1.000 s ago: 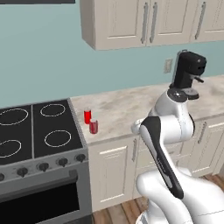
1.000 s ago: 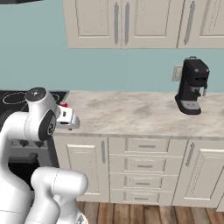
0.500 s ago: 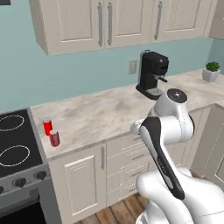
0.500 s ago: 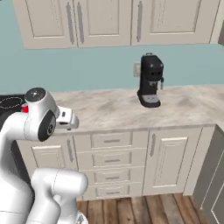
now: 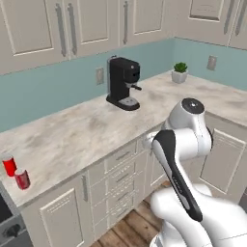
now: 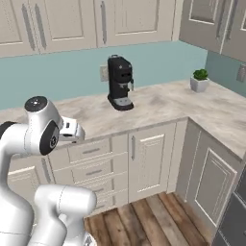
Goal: Four empty soda cans are scattered around the kitchen. Gather all the cans and cluster them next to the stove for recycling.
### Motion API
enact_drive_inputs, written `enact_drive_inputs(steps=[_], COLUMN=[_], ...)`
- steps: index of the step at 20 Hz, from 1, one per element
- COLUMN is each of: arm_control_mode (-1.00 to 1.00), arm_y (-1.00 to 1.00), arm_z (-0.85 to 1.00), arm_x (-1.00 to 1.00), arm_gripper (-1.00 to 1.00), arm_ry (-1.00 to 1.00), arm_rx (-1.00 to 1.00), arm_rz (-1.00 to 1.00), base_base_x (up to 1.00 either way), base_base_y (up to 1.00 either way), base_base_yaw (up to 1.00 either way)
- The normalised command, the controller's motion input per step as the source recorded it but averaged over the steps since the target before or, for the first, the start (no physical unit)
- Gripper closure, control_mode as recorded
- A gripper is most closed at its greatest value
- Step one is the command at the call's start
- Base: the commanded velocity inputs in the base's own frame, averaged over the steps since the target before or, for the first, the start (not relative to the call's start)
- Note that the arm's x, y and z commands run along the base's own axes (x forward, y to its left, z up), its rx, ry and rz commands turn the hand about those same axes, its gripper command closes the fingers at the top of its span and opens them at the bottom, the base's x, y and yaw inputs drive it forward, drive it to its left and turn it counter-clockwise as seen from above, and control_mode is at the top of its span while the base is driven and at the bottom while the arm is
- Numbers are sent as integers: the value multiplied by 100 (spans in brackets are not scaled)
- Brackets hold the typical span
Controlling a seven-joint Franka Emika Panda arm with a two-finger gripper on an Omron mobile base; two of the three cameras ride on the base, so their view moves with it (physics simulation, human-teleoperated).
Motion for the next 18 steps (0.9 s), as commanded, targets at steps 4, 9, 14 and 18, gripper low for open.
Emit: enact_drive_inputs(steps=[4, 9, 14, 18], arm_control_mode=[100, 100, 100, 100], arm_y=[0, 0, 0, 0], arm_z=[0, 0, 0, 0], arm_x=[0, 0, 0, 0], arm_gripper=[-100, -100, -100, -100], arm_ry=[0, 0, 0, 0], arm_rx=[0, 0, 0, 0], arm_rz=[0, 0, 0, 0], base_base_x=[0, 0, 0, 0], base_base_y=[8, 7, 7, 6], base_base_yaw=[-50, -50, -50, -50])
